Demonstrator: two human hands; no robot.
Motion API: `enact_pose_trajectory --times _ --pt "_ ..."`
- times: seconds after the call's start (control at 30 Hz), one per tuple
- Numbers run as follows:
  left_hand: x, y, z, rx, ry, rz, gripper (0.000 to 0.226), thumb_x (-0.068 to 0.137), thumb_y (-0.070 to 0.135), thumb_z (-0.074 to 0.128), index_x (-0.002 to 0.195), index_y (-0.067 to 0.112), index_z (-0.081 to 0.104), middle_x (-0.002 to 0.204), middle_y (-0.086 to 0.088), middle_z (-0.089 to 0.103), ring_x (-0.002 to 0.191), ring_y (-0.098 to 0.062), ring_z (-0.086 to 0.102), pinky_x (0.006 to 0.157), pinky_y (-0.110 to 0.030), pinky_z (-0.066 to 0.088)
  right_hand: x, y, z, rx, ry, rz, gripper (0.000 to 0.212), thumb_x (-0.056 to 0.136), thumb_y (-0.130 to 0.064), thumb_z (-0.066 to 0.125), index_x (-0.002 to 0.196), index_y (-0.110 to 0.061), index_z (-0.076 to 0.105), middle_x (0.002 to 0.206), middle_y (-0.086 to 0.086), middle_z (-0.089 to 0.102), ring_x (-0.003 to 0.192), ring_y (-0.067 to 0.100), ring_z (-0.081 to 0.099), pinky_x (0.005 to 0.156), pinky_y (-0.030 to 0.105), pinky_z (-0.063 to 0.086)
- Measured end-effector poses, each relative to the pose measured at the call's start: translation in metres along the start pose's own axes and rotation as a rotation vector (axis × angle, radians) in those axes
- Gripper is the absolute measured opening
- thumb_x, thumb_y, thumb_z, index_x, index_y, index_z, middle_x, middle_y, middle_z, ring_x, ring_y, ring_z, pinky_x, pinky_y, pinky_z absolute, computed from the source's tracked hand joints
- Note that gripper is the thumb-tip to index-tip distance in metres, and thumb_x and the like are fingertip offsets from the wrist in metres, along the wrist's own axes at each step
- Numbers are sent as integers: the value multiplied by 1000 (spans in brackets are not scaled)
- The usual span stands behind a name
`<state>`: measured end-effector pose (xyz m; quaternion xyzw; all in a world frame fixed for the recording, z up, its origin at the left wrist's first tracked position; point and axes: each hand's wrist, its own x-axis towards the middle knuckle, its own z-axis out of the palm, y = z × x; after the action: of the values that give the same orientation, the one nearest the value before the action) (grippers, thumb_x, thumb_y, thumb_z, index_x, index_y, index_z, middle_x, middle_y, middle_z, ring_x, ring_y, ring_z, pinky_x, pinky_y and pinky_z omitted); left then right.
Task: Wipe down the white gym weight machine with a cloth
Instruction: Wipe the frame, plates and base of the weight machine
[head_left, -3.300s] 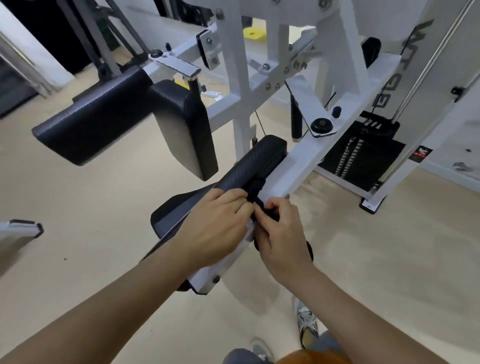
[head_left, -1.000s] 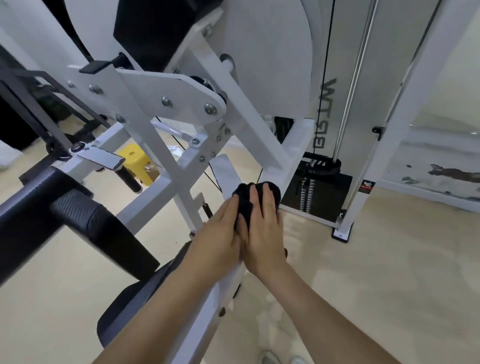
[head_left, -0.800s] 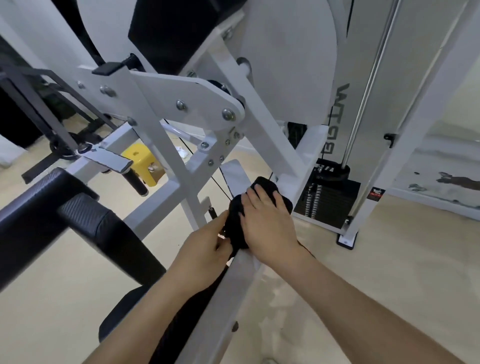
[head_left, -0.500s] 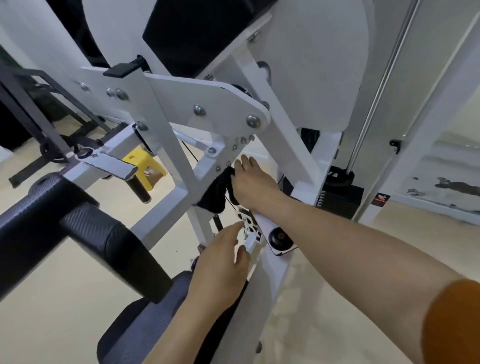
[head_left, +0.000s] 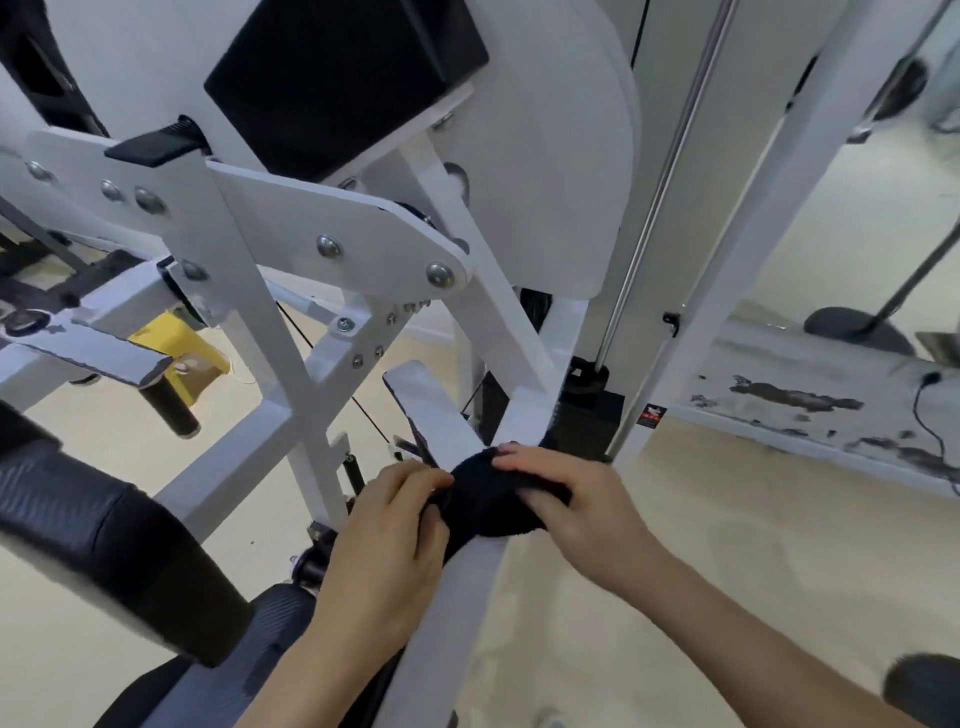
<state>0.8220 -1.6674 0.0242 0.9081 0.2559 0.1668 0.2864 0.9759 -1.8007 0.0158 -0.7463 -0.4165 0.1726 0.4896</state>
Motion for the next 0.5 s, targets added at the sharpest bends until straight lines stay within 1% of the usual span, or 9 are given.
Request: enact_pose_trajectory --times 0.03,0.07,0.13,0.2,0.27,0.3,0.37,0.43,0.5 --pt "4 4 0 -5 10 24 27 93 14 50 115 26 61 115 19 51 102 -5 51 81 -20 38 8 4 -8 128 179 76 46 87 -1 63 107 -42 69 110 -25 68 102 1 64 83 14 51" --pt "11 8 1 -21 29 38 27 92 13 52 115 26 61 115 20 51 102 -4 50 82 -21 40 19 9 -15 177 330 100 42 86 -6 65 105 -44 68 105 -20 70 96 4 66 78 16 53" --pt "29 16 4 -48 63 49 30 91 13 57 117 27 61 118 20 52 102 -2 50 82 -21 41 44 18 -19 106 488 56 28 84 -19 66 106 -36 66 110 -13 64 104 3 61 89 21 50" --pt "52 21 14 36 50 63 33 91 15 58 123 23 62 125 11 56 110 -11 51 87 -27 43 63 26 -9 -24 429 15 27 86 -27 66 114 -28 67 125 -10 53 119 2 49 102 19 40" --pt "76 28 27 287 -25 77 29 96 23 51 123 19 62 124 3 59 111 -22 54 91 -36 43 68 42 9 -208 242 -9 31 94 -21 61 124 -12 66 145 3 41 135 17 35 115 32 28" --pt "86 31 34 433 -100 69 30 99 29 40 118 20 61 119 3 60 108 -23 56 91 -35 40 63 50 14 -247 170 -22 33 96 -16 58 128 -8 62 152 8 34 140 23 29 118 37 23" --pt "103 38 48 659 -275 47 52 97 40 7 108 22 55 102 3 60 94 -22 58 90 -35 32 48 63 15 -105 112 0 37 97 -9 54 134 -9 57 156 3 28 145 17 24 120 36 20" --pt "120 42 61 786 -430 47 80 85 50 -13 114 21 55 90 -2 57 72 -25 51 91 -40 32 34 69 12 166 153 125 45 96 -8 55 139 -19 51 154 -11 33 141 -3 27 117 26 26" --pt "140 45 76 774 -526 -119 81 87 63 -1 112 15 59 85 -2 57 71 -22 52 91 -42 29 32 69 7 462 244 344 51 95 -14 58 139 -35 44 141 -22 47 125 -17 39 107 20 37"
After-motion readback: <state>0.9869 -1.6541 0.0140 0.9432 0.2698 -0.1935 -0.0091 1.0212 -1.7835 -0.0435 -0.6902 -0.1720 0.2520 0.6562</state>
